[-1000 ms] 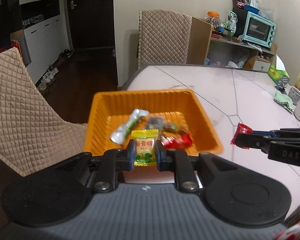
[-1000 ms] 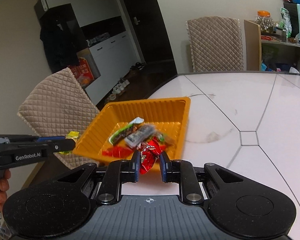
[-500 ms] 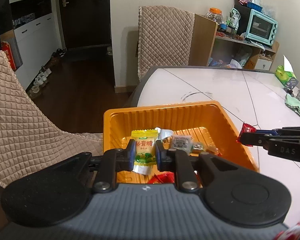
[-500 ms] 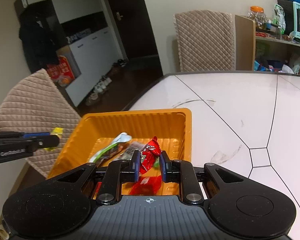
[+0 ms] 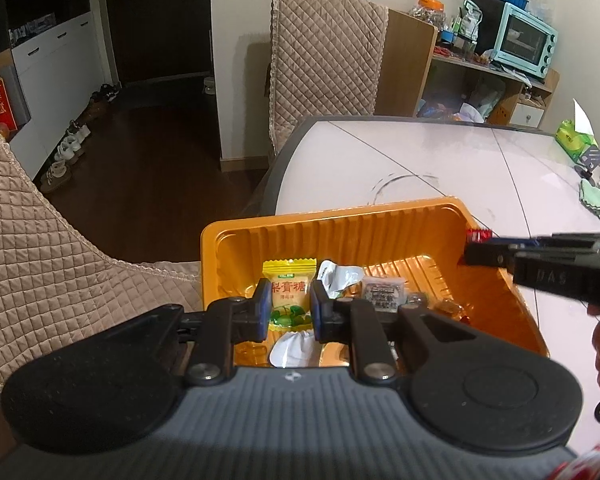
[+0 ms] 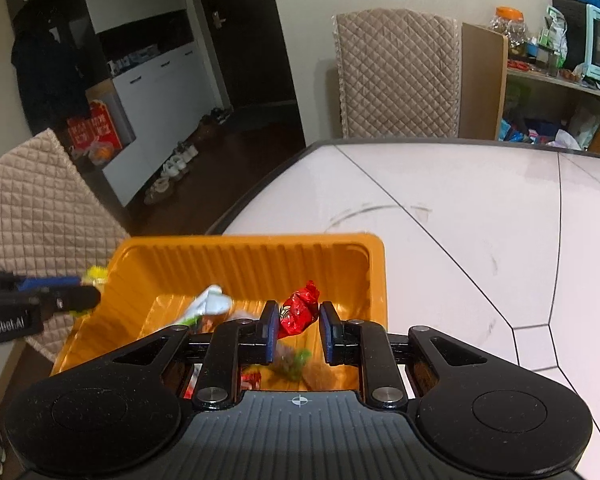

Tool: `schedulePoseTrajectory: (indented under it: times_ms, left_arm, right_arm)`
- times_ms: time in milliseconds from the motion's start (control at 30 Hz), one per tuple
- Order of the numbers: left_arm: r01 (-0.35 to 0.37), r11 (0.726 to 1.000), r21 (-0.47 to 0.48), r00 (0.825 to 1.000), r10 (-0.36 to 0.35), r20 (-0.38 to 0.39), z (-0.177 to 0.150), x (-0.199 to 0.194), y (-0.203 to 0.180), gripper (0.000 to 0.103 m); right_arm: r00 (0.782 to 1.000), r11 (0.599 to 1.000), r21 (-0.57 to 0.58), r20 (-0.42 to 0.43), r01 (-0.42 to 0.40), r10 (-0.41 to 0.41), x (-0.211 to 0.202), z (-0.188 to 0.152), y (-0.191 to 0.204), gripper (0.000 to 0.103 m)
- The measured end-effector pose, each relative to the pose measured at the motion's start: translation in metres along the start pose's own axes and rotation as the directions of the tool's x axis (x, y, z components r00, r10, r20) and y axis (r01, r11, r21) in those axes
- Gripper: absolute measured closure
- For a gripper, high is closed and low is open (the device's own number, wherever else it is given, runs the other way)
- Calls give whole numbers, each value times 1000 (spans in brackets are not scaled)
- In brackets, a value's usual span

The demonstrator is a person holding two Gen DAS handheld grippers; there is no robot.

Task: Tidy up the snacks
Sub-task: 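Open both tools to drop the yellow and red candies into the tray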

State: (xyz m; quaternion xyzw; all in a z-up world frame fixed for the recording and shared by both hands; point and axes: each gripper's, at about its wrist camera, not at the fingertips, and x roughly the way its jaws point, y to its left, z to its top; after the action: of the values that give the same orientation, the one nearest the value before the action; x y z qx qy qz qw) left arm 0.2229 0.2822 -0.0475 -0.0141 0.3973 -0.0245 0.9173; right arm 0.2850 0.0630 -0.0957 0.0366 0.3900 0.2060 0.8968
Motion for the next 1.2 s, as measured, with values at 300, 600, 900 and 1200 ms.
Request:
schedulePoseTrajectory:
  times_ms: [300, 600, 900, 1200]
  left_arm:
    - [5, 1000, -2, 1000, -5, -12, 4, 9, 5, 85]
    - [2, 1000, 4, 1000, -2, -11, 10, 18, 6, 80]
    - [20, 999, -41, 1000, -20, -1, 11, 5, 5, 37]
    - [15, 998, -56, 1000, -16, -9, -11, -45, -17, 29]
  right_arm:
    - [999, 1000, 30, 32, 5, -6, -4, 3, -2, 51]
    - [1000, 998, 56, 10, 5, -6, -16, -6, -2, 47]
    - [999, 997, 74, 40, -1, -2, -44, -16, -2, 23]
    - [1000, 994, 105, 19, 4, -6, -83, -36, -7, 18]
